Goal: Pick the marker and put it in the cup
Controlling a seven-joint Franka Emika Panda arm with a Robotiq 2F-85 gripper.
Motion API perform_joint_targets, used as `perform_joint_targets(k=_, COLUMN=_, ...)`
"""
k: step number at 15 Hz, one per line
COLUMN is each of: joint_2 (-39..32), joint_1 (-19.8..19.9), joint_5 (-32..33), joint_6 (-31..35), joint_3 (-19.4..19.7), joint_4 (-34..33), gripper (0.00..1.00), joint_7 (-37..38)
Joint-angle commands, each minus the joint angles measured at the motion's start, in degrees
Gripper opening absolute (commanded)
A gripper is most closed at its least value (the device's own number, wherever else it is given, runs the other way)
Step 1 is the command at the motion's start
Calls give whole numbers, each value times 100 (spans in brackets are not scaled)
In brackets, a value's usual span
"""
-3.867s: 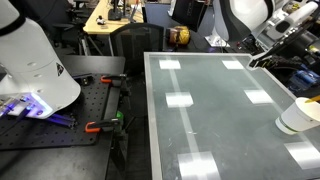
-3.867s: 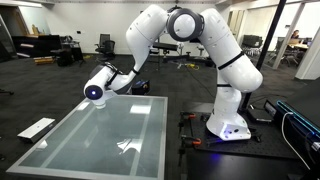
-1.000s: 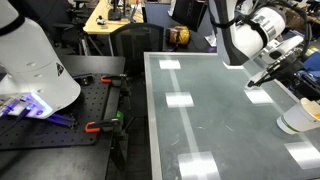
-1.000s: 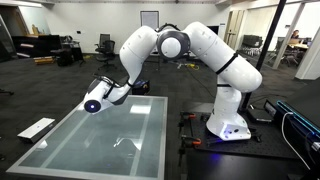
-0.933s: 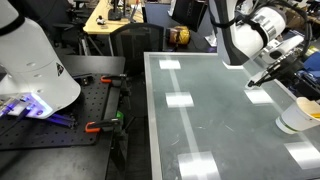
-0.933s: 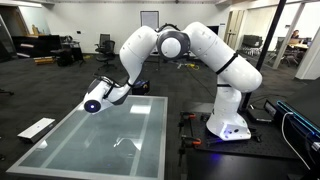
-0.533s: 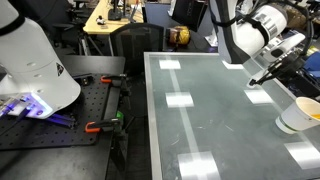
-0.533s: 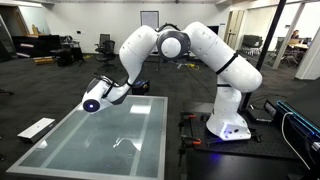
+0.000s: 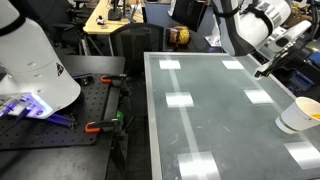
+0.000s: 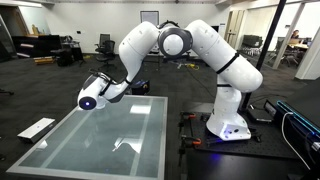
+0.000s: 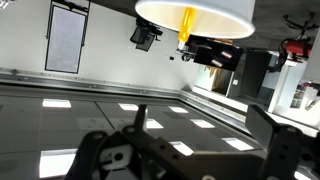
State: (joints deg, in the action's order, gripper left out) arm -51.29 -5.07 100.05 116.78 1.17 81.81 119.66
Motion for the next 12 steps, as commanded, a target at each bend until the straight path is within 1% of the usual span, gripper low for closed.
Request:
perform_joint_targets(k=1, joint_2=488, joint_1=-120, joint_5=119, joint_6=-310, joint_3=5, joint_4=454, gripper=100, joint_7=271)
perform_joint_targets(k=5, joint_2=942, joint_1=-262, joint_5=216, joint_6=-682, joint_3=-13, joint_4=890, gripper=100, joint_7=518)
perform_joint_targets(k=12, joint_2=1890, joint_1=-391, joint_5=353, joint_6=-1354, joint_3=-215, joint_4=1950, gripper=100, joint_7=1076)
